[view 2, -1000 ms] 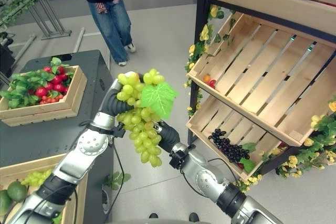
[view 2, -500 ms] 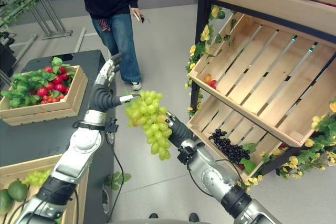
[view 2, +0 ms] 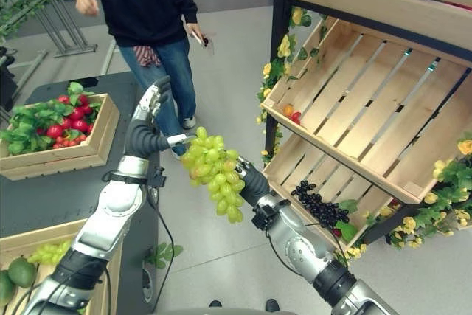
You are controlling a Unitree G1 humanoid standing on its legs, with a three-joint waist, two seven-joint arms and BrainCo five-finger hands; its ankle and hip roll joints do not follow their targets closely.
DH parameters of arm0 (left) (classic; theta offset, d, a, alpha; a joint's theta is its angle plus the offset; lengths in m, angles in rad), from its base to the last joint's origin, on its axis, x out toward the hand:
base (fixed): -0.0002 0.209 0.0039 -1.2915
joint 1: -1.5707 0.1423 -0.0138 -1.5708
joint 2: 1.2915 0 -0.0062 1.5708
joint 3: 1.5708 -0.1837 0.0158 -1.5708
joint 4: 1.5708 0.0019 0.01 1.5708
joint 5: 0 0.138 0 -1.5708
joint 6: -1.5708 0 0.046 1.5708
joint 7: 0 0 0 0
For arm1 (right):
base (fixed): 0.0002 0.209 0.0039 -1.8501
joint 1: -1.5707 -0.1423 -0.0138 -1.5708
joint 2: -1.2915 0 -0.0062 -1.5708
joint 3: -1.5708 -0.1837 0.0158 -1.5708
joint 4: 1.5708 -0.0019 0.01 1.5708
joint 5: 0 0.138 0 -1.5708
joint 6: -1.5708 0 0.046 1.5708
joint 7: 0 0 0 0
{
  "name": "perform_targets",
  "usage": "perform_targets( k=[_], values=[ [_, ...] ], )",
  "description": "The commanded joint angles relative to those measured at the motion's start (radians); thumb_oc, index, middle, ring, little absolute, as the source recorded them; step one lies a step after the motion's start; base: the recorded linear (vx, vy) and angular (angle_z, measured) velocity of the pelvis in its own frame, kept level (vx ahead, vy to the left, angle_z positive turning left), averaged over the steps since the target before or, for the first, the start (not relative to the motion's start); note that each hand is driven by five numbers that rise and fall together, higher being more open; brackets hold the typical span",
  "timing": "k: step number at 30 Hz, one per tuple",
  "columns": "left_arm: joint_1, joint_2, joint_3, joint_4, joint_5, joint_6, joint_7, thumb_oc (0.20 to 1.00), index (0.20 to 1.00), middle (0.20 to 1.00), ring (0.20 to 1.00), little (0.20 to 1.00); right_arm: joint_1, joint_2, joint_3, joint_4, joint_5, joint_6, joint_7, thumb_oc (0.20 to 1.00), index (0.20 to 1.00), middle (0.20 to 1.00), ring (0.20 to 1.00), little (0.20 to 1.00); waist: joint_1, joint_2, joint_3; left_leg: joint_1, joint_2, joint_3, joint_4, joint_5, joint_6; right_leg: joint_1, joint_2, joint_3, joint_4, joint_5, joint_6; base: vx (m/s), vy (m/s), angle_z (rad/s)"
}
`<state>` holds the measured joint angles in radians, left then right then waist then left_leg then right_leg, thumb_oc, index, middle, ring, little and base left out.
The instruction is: Pick up the fruits from the basket on one side to the basket on the other side
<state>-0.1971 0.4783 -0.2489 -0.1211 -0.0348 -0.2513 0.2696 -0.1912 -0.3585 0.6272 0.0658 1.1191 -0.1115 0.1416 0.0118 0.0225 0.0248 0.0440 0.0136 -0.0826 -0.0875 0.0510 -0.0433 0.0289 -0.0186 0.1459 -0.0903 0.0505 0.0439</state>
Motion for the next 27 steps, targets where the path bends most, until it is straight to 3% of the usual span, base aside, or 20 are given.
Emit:
perform_targets(
  k=[1, 6, 10, 14, 19, 27],
  values=[
    [-0.029, -0.004, 0.048, 0.030, -0.035, -0.053, 0.032, 1.000, 1.000, 1.000, 1.000, 1.000, -0.009, 0.061, -0.075, -0.125, -0.008, -0.083, 0.016, 0.200, 0.200, 0.200, 0.200, 0.200, -0.004, -0.043, -0.043, 0.000, -0.064, -0.038, 0.005, -0.087, 0.053, -0.020, -0.018, 0.008, 0.003, 0.029, 0.070, 0.00, 0.000, 0.00],
    [-0.022, -0.017, 0.078, 0.015, -0.058, -0.071, 0.073, 1.000, 1.000, 1.000, 1.000, 1.000, -0.003, 0.065, -0.088, -0.131, -0.005, -0.101, 0.000, 0.200, 0.200, 0.200, 0.200, 0.200, -0.005, -0.046, -0.042, 0.002, -0.065, -0.042, 0.008, -0.088, 0.054, -0.017, -0.017, 0.004, 0.005, 0.027, 0.066, 0.00, 0.000, 0.00],
    [0.050, -0.030, 0.161, -0.014, -0.125, -0.105, 0.083, 1.000, 1.000, 1.000, 1.000, 1.000, 0.009, 0.059, -0.132, -0.142, -0.008, -0.119, -0.004, 0.200, 0.200, 0.200, 0.200, 0.200, -0.001, -0.054, -0.044, 0.002, -0.068, -0.044, 0.011, -0.090, 0.055, -0.016, -0.022, -0.001, 0.014, 0.023, 0.064, 0.00, 0.000, 0.00],
    [0.181, -0.046, 0.283, -0.025, -0.213, -0.152, 0.056, 1.000, 1.000, 1.000, 1.000, 1.000, 0.022, 0.056, -0.208, -0.146, -0.023, -0.149, -0.008, 0.200, 0.200, 0.200, 0.200, 0.200, 0.012, -0.065, -0.037, -0.010, -0.080, -0.044, 0.015, -0.086, 0.063, -0.033, -0.032, -0.004, 0.024, 0.031, 0.072, -0.03, 0.050, 0.01],
    [0.244, -0.050, 0.358, -0.014, -0.263, -0.181, 0.021, 1.000, 1.000, 1.000, 1.000, 1.000, 0.010, 0.057, -0.268, -0.155, -0.036, -0.173, -0.008, 0.200, 0.200, 0.200, 0.200, 0.200, 0.026, -0.080, -0.021, -0.046, -0.100, -0.029, 0.017, -0.074, 0.075, -0.087, -0.044, 0.012, 0.035, 0.053, 0.087, -0.08, 0.076, 0.00],
    [0.230, -0.048, 0.365, 0.002, -0.280, -0.203, 0.027, 1.000, 1.000, 1.000, 1.000, 1.000, -0.055, 0.087, -0.316, -0.164, -0.055, -0.224, -0.045, 0.200, 0.200, 0.200, 0.200, 0.200, 0.044, -0.113, 0.028, -0.095, -0.104, 0.028, 0.015, -0.070, 0.088, -0.186, -0.034, 0.030, 0.103, 0.066, 0.111, -0.12, 0.042, -0.26]
  ],
)
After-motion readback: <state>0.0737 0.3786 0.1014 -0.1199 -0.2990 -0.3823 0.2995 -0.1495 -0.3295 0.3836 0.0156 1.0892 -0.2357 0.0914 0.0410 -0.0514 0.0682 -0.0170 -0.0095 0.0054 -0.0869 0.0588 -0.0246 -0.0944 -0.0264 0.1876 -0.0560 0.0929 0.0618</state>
